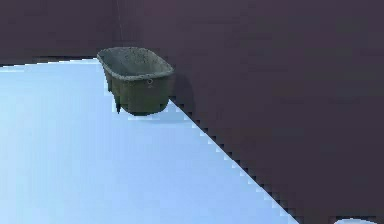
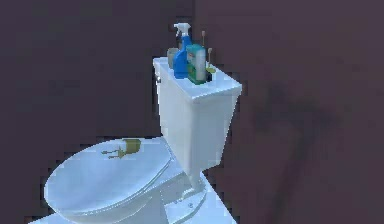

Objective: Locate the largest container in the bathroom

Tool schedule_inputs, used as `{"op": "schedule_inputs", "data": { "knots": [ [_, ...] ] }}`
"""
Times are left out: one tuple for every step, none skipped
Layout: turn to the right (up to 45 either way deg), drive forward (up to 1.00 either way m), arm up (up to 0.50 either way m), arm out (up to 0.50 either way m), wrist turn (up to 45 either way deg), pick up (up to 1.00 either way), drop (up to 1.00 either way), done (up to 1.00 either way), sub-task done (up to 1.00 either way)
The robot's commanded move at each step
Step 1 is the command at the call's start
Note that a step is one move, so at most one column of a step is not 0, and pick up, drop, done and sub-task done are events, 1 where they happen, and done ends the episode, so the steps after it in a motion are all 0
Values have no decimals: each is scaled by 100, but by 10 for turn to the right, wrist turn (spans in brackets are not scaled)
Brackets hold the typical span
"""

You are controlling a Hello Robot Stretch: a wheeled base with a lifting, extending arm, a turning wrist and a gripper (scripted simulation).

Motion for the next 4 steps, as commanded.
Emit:
{"op": "schedule_inputs", "data": {
  "knots": [
    [-210, 0, 0, 0, 0, 0, 0, 0, 0],
    [0, 30, 0, 0, 0, 0, 0, 0, 0],
    [0, 100, 0, 0, 0, 0, 0, 0, 0],
    [0, 35, 0, 0, 0, 0, 0, 0, 0]
  ]
}}
